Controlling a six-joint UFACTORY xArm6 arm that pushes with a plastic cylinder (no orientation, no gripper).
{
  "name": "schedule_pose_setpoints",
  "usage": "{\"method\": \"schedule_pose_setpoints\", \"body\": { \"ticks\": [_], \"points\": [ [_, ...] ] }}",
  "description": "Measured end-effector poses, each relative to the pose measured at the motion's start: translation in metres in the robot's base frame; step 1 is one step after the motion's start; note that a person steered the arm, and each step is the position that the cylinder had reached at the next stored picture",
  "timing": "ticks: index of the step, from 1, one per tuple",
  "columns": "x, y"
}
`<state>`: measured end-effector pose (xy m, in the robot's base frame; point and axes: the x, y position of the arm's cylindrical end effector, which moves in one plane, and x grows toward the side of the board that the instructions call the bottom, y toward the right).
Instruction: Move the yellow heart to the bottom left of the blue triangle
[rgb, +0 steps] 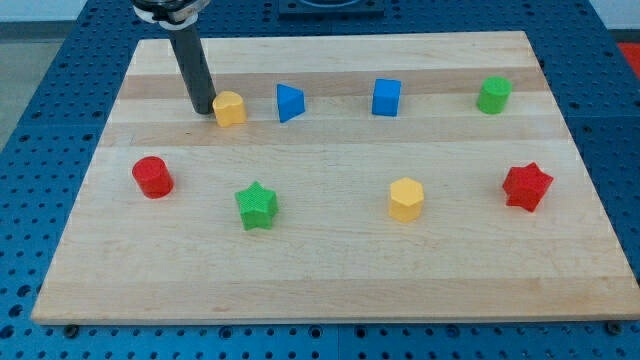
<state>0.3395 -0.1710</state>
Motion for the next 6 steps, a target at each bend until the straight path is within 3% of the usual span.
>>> {"method": "schedule_pose_setpoints", "body": {
  "ticks": [1,3,5,6],
  "points": [
    [0.0,0.0],
    [-0.046,-0.001],
    [0.008,0.035],
    [0.009,0.06]
  ]
}}
